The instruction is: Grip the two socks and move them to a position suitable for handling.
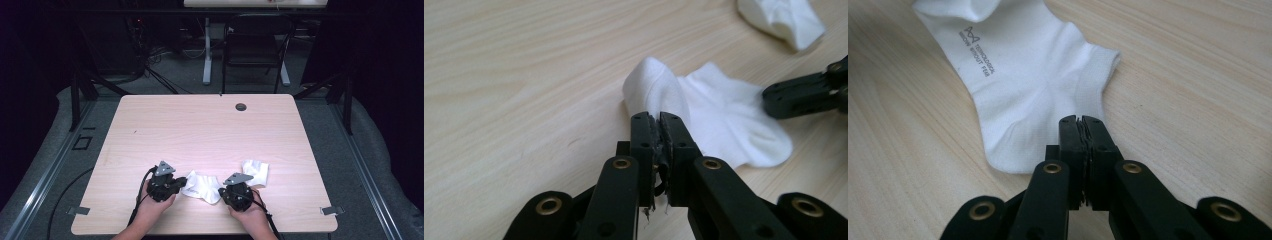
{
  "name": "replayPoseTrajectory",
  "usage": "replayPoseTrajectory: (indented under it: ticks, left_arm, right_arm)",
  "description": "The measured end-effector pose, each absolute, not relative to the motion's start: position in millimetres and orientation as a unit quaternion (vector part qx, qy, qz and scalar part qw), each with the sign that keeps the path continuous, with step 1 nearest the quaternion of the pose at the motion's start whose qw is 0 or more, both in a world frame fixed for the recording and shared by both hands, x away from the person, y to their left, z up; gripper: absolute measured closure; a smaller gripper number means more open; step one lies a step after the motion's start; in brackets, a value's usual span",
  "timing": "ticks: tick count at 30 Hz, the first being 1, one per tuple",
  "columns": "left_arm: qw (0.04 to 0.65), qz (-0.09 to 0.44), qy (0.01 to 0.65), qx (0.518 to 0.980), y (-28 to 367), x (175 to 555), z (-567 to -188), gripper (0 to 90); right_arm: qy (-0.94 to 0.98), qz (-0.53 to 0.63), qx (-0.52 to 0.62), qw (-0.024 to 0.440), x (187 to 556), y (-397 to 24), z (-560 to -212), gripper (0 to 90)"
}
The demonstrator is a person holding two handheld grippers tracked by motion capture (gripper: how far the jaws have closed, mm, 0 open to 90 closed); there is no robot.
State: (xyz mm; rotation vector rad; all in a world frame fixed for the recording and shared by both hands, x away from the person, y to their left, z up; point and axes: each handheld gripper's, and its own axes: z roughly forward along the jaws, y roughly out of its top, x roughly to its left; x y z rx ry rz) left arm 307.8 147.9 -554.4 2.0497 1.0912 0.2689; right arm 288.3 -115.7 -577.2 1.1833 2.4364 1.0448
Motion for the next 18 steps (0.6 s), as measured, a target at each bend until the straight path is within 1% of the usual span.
replayPoseTrajectory:
  ticks: [5,8,10,13,16,18]
  left_arm:
    - [0.375,0.103,0.432,0.814,154.0,307.9,-563.6,81.7]
    - [0.379,0.102,0.438,0.809,158.4,306.9,-567.7,77.1]
    - [0.392,0.108,0.441,0.800,160.1,306.5,-561.9,74.6]
    - [0.418,0.117,0.434,0.789,161.1,304.6,-545.2,74.1]
    - [0.430,0.126,0.408,0.796,154.5,302.2,-534.5,73.9]
    - [0.423,0.129,0.399,0.803,149.1,303.5,-537.2,73.6]
  right_arm:
    - [0.832,0.359,0.406,0.118,289.0,-117.5,-577.3,88.7]
    - [0.835,0.356,0.403,0.119,288.7,-119.0,-577.0,88.7]
    - [0.835,0.355,0.402,0.119,288.6,-119.2,-576.9,88.6]
    - [0.837,0.353,0.400,0.120,288.6,-119.2,-576.6,88.6]
    - [0.838,0.354,0.399,0.120,288.9,-119.1,-576.7,88.6]
    - [0.838,0.354,0.398,0.119,289.1,-119.4,-576.6,88.6]
